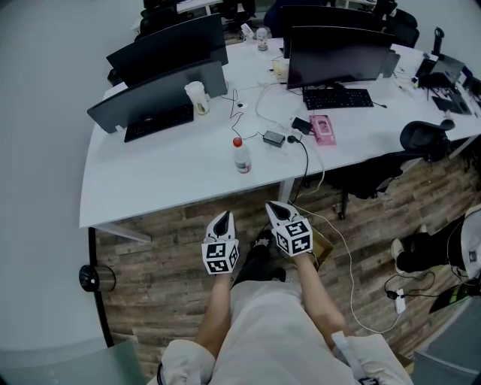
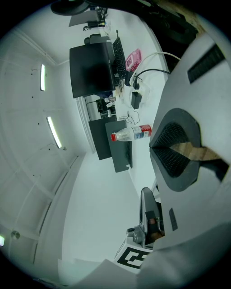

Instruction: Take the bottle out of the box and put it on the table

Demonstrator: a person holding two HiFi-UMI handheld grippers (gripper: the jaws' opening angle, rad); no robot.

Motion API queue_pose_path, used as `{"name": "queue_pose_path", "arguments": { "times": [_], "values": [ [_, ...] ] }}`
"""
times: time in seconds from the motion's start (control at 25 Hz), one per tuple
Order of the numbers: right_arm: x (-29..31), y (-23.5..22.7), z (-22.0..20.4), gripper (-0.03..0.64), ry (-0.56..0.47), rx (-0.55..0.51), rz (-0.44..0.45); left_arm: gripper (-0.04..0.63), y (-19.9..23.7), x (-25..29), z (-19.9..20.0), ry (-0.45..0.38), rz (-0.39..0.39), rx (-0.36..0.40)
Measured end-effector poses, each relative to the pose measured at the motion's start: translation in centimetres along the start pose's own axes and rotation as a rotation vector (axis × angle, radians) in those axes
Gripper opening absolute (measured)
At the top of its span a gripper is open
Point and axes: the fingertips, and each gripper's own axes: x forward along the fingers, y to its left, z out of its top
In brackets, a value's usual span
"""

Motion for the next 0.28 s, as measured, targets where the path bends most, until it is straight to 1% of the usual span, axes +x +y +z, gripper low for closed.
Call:
{"name": "queue_pose_path", "arguments": {
  "times": [0.28],
  "values": [
    [0.13,0.22,0.08,0.04,-0.001,-0.005,0.003,0.014,0.11,-0.06,0.17,-0.003,-0.001,0.002]
  ]
}}
